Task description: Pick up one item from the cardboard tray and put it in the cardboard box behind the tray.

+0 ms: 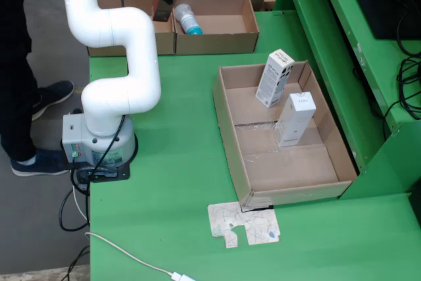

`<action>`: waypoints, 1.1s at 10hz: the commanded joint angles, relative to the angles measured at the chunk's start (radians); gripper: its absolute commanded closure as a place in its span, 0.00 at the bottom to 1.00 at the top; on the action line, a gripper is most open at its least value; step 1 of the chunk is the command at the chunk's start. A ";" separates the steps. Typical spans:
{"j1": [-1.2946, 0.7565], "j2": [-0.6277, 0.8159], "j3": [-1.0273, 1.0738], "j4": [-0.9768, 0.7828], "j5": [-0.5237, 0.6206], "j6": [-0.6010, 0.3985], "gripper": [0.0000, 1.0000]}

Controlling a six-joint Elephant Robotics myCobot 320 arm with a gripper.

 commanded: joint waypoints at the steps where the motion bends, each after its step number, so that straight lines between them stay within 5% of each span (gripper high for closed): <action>1: 0.026 0.032 0.021 -0.015 -0.012 0.039 1.00; 11: 0.101 -0.003 0.021 0.007 -0.056 0.118 1.00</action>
